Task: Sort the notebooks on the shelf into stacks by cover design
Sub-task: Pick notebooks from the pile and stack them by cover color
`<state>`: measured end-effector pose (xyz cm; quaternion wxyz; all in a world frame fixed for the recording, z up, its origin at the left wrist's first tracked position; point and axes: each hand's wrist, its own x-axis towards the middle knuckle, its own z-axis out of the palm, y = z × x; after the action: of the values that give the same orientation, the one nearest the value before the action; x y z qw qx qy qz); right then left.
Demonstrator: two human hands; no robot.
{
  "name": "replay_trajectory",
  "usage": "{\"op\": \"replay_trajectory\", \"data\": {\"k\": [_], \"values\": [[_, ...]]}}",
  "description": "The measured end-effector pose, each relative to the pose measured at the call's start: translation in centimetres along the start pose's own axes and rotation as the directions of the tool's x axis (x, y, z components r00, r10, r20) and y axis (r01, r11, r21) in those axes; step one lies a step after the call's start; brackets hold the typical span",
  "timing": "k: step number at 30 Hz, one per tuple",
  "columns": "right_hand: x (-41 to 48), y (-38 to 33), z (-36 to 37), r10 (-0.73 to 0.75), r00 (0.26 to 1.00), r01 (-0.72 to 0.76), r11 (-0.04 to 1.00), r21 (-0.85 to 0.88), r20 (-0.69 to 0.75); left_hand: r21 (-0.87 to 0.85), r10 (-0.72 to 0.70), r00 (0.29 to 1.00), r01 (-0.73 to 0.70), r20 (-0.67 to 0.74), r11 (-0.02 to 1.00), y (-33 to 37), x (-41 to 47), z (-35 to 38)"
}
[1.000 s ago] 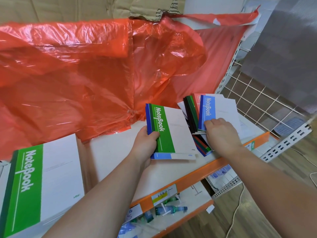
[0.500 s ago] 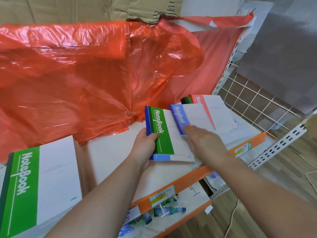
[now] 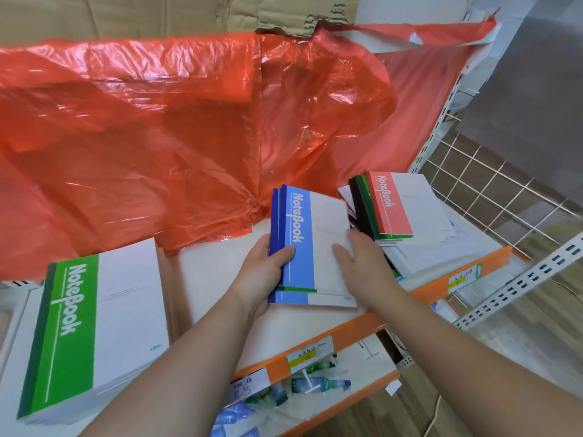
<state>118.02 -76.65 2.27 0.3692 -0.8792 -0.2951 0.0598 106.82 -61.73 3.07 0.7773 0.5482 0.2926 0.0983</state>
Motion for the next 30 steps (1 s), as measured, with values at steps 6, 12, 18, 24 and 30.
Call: {"op": "replay_trajectory", "data": {"k": [6,12,18,24,30], "values": [[0.5,-1.5,-0.1,0.294,0.92,-0.391,0.727,0.564,0.259,-0.018,0.08,0.996,-0.079,0.045,0.997,0.0,-0.8,-1.7],[0.5,-3.0,0.0,0.037,0.999,-0.043,0.841,0.54,0.022,0.269,0.295,0.953,-0.268,-0.066,0.925,0.8,-0.5,-2.2],[-0.4,-2.5,1.8,0.102,0.988,-0.149,0.83,0.537,0.116,0.282,0.287,0.948,-0.24,-0.137,0.929,-0.5,-0.7,-1.5],[-0.3,-2.3,1.8,0.076,0.991,-0.122,0.869,0.479,0.113,0.344,0.319,0.934,-0.251,-0.157,0.905,-0.5,-0.7,-1.6],[-0.4,-1.4,2.5,0.118,0.979,-0.176,0.898,0.403,0.165,0.399,0.302,0.934,-0.206,-0.193,0.894,-0.5,-0.4,-1.3]]}}
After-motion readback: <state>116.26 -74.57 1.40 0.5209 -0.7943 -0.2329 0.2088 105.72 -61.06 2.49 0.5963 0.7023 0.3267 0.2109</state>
